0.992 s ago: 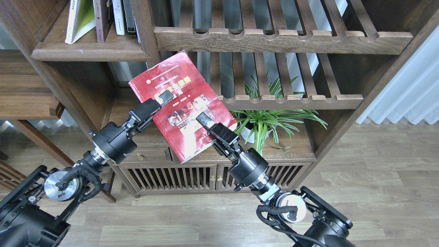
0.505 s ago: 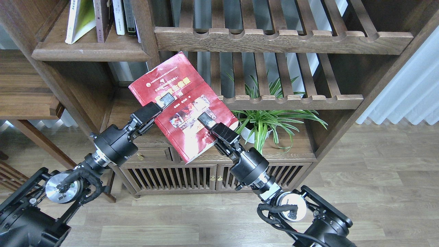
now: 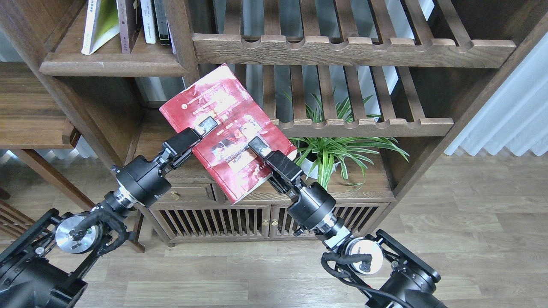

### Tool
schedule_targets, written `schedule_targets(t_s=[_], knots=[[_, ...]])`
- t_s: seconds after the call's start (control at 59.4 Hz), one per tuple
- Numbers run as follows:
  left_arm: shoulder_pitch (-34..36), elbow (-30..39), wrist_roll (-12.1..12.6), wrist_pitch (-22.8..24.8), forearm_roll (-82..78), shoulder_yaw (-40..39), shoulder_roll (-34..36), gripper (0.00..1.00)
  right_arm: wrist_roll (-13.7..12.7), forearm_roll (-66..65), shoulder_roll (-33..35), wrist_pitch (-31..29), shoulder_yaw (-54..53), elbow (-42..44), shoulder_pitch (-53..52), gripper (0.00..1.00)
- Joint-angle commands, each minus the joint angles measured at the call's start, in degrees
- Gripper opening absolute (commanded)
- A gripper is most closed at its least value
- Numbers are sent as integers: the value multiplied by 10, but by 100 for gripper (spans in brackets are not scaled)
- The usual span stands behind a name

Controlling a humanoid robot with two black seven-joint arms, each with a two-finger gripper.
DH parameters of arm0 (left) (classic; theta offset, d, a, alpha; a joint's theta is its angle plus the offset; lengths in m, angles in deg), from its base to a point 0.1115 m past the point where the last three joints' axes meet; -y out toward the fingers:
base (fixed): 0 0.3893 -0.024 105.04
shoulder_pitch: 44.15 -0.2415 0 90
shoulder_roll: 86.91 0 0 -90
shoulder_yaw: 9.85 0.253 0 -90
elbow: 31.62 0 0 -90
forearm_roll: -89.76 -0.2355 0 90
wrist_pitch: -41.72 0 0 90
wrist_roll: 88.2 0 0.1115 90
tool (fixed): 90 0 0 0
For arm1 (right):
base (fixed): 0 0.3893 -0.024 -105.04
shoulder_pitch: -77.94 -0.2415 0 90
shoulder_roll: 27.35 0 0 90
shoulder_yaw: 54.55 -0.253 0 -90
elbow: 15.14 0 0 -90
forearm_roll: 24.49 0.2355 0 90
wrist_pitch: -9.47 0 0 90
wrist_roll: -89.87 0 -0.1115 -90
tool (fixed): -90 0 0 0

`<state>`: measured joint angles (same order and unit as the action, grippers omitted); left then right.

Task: Organize books on shelf
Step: 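Carry the red book with the left gripper up to the upper shelf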

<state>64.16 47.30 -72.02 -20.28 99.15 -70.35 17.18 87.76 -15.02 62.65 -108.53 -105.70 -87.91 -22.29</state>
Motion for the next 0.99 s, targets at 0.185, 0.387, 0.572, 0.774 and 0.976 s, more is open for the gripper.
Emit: schedule_targets(t_s=[0.185, 0.387, 0.572, 0.774, 0.976], knots=[[4, 2, 15, 0, 0, -22, 29, 5, 1, 0, 0, 0, -21, 2, 1, 72], [9, 2, 24, 0, 0, -57, 31, 4, 4, 0, 0, 0, -41, 4, 1, 73], [24, 2, 25, 0, 0, -103, 31, 4, 7, 1, 0, 0, -69, 3, 2, 73], [87, 2, 20, 0, 1, -112, 31, 3, 7, 1, 0, 0, -70, 3, 1, 73], [144, 2, 19, 0, 1, -121, 31, 3, 7, 1, 0, 0, -70, 3, 2, 73]])
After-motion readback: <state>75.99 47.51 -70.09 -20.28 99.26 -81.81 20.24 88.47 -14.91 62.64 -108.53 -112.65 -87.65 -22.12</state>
